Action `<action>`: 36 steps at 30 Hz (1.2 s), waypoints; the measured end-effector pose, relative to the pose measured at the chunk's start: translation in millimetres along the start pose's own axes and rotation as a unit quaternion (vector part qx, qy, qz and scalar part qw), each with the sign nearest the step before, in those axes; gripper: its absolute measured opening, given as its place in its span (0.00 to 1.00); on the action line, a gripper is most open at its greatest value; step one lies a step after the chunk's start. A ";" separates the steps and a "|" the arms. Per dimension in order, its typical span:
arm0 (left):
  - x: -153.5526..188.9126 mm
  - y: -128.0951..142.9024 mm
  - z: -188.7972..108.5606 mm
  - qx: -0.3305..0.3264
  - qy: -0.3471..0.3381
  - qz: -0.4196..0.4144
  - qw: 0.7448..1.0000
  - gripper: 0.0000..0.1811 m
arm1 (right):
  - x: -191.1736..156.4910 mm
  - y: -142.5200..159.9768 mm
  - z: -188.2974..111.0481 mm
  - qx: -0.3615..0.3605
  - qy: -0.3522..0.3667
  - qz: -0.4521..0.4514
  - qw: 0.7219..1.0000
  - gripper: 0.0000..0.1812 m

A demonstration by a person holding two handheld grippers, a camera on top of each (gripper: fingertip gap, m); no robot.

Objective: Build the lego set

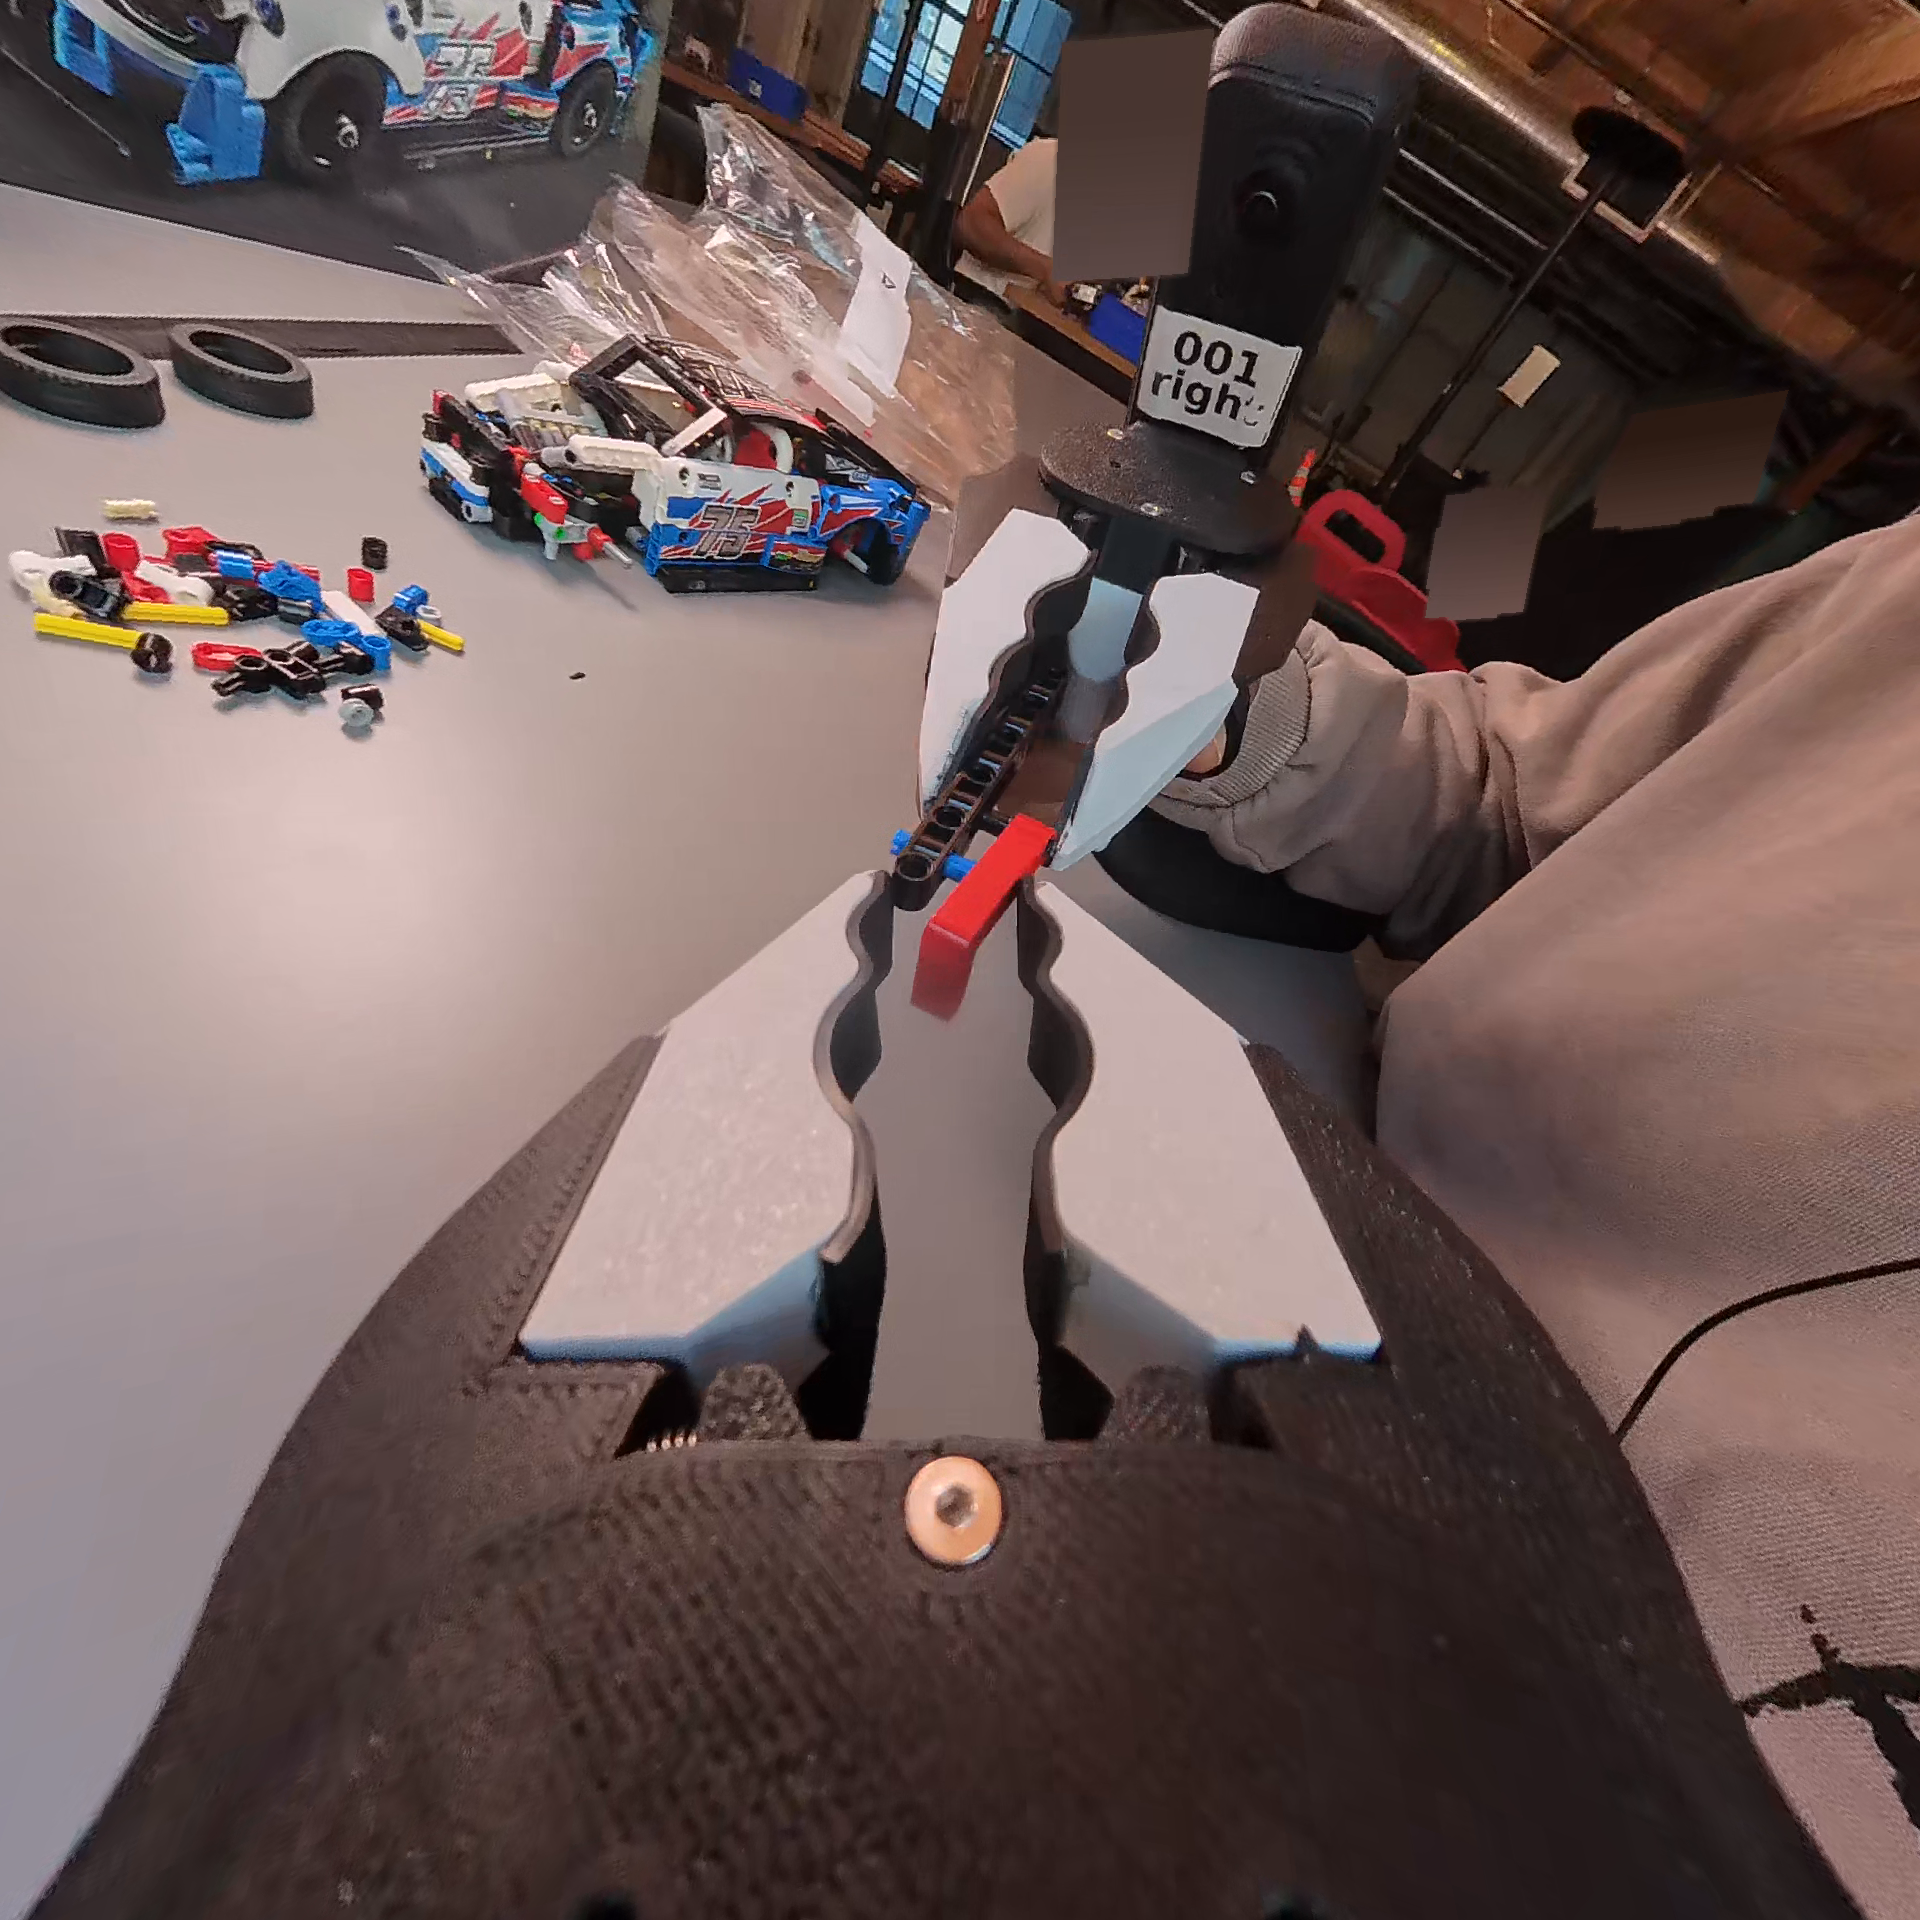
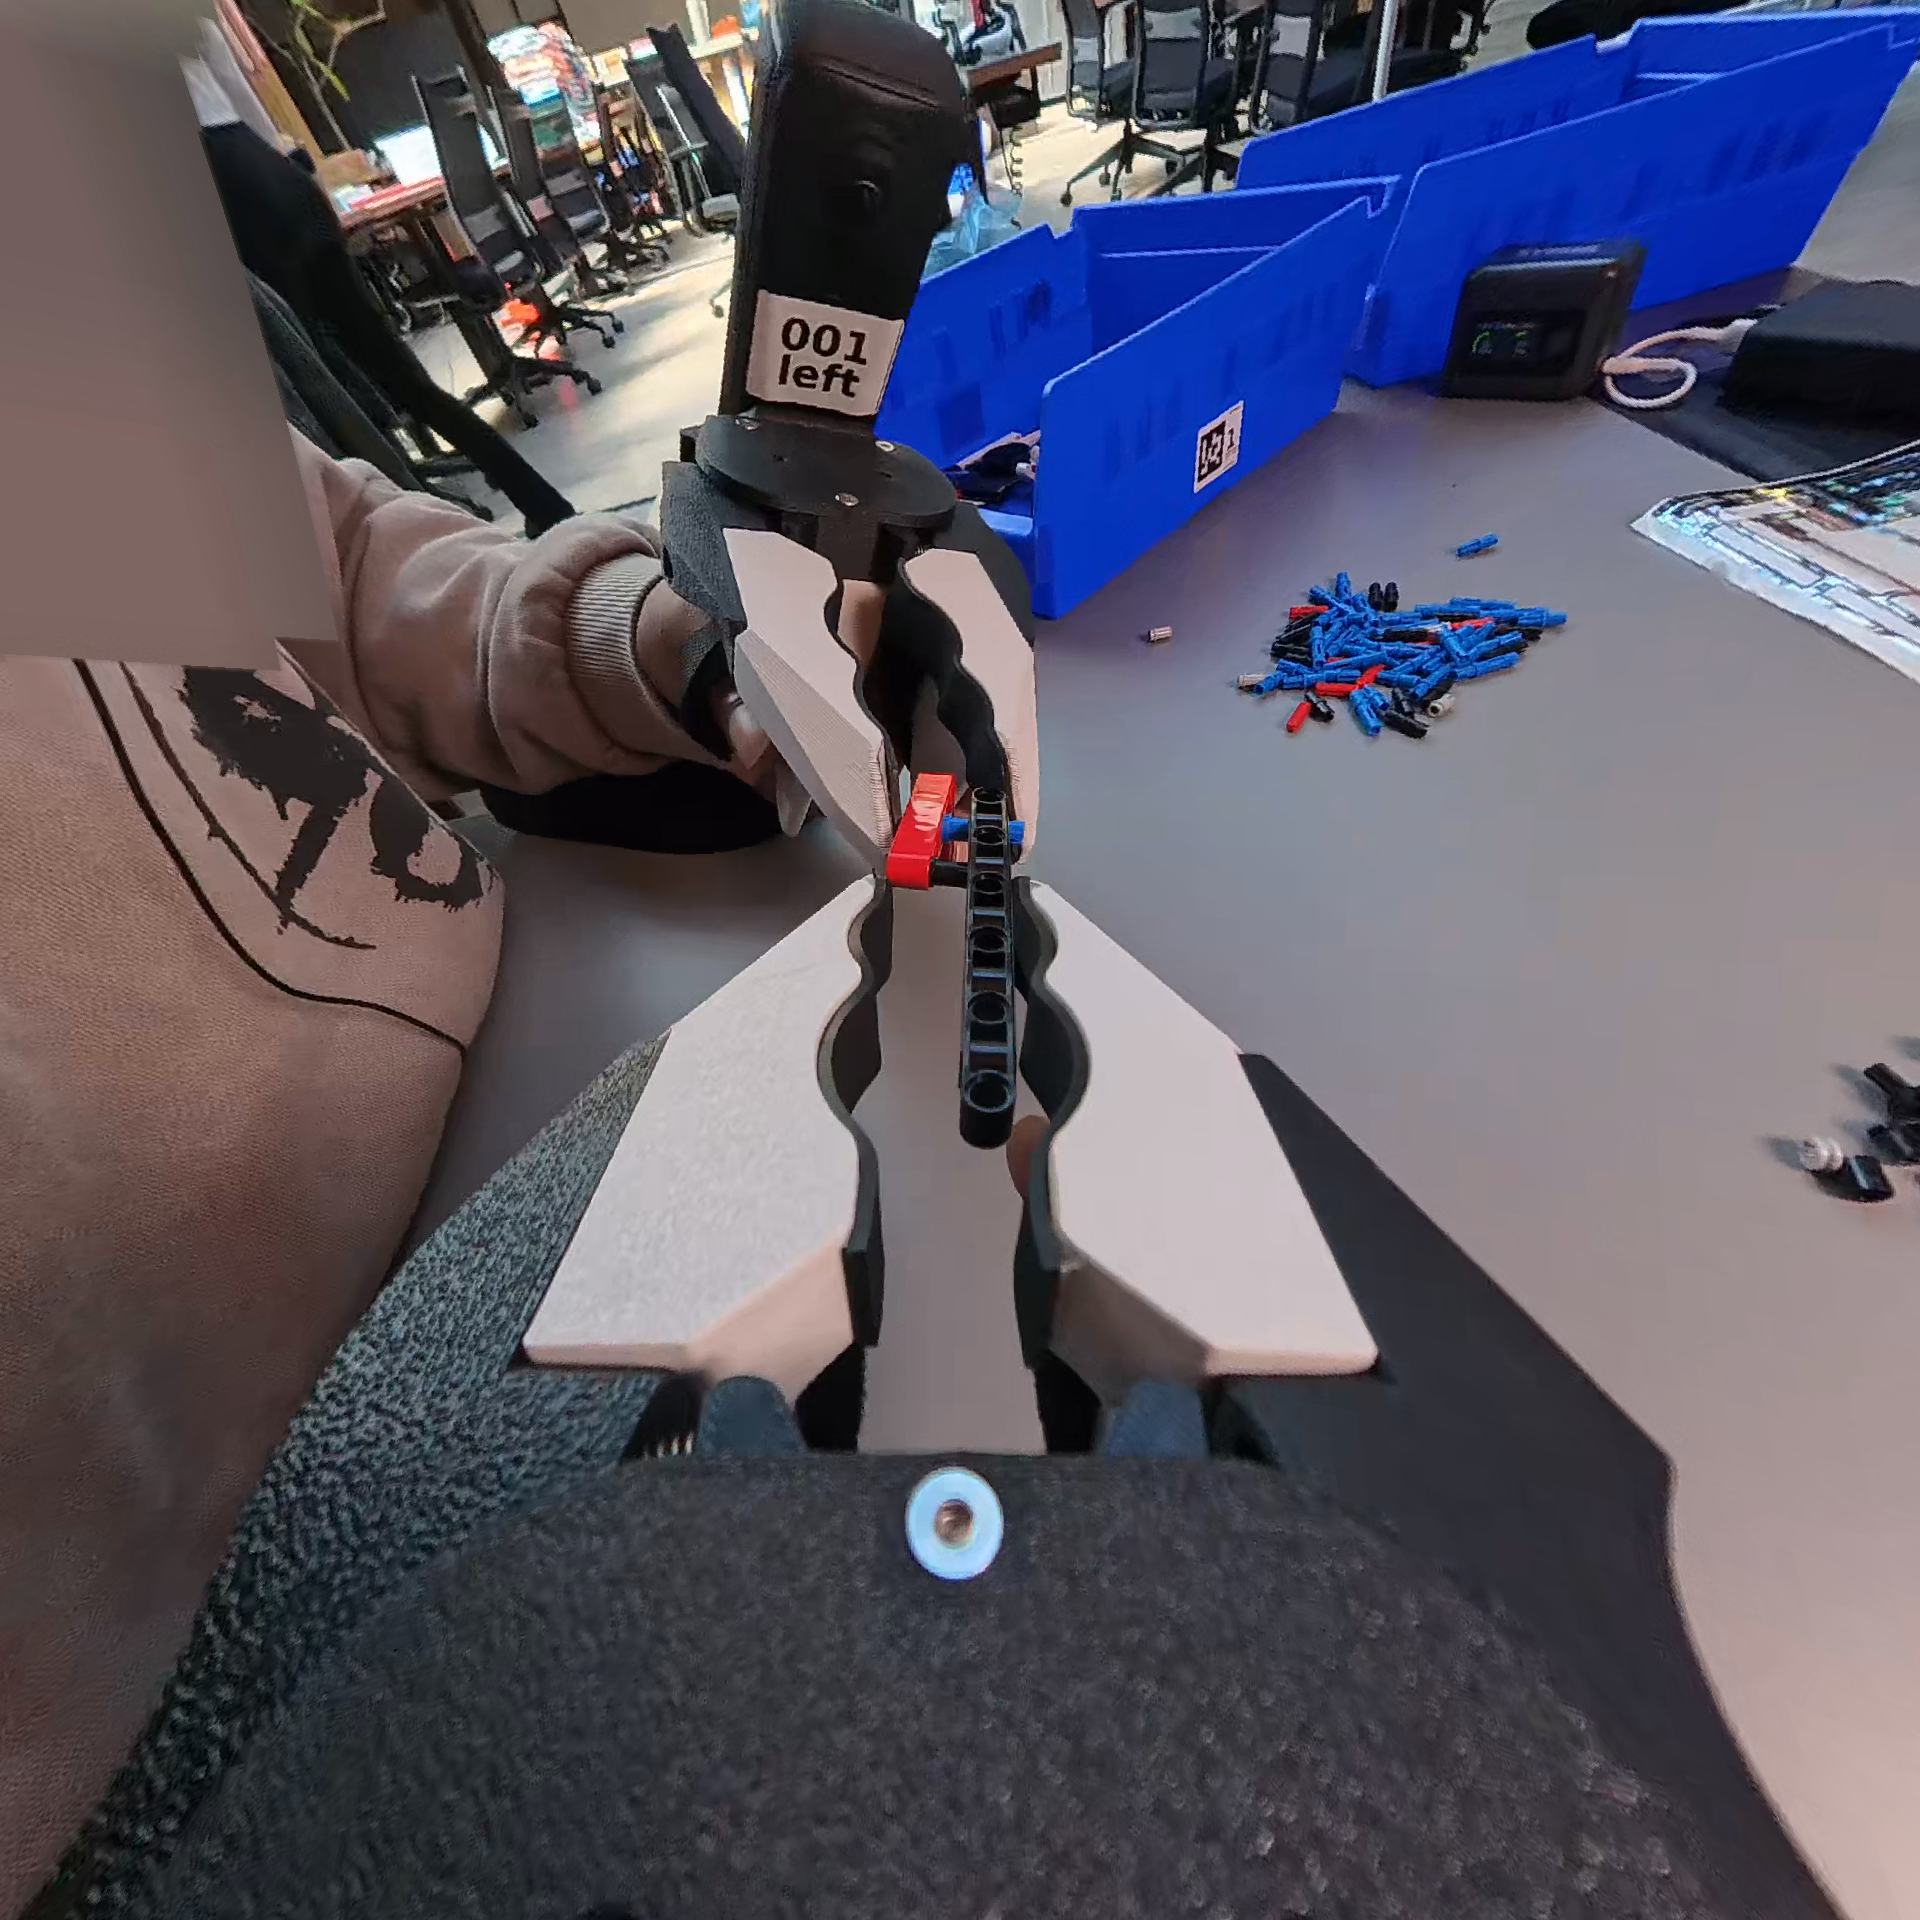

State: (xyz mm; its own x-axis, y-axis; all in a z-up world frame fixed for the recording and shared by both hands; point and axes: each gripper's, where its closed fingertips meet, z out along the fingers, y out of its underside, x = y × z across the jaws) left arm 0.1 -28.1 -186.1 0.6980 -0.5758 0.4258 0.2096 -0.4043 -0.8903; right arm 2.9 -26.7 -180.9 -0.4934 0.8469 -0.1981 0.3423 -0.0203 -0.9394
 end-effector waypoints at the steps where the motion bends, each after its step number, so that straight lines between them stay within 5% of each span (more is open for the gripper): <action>1: -0.2 -0.2 0.0 0.004 -0.001 -0.002 1.000 0.12 | 0.2 -0.4 0.0 0.003 0.000 0.000 1.000 0.12; 11: 3.4 0.8 5.5 0.008 -0.025 0.040 0.999 0.12 | -0.2 -8.7 -4.6 0.033 0.008 -0.031 0.999 0.08; 17: 2.8 -10.6 2.5 0.047 -0.010 0.018 0.999 0.12 | -2.3 -6.6 -9.0 0.046 -0.010 -0.032 0.998 0.20; 23: 2.0 -12.2 4.3 0.060 -0.002 0.000 0.998 0.12 | 3.3 4.8 5.2 0.023 0.004 -0.014 1.000 0.21; 28: 1.9 -11.6 3.1 0.053 -0.029 0.070 0.996 0.11 | 1.3 5.8 2.4 0.026 -0.021 0.041 0.999 0.16; 36: 16.2 -15.1 3.9 0.053 -0.062 0.212 0.974 0.11 | -8.2 4.5 3.3 0.020 -0.018 -0.005 1.000 0.15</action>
State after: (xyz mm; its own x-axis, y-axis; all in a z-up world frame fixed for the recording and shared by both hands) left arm 10.9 -28.6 -166.3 0.8131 -0.5821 -0.0015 -0.0512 -0.0690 -0.9963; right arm 5.9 -35.5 -184.4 -0.5255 0.8273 -0.1987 0.3061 -0.0341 -0.9514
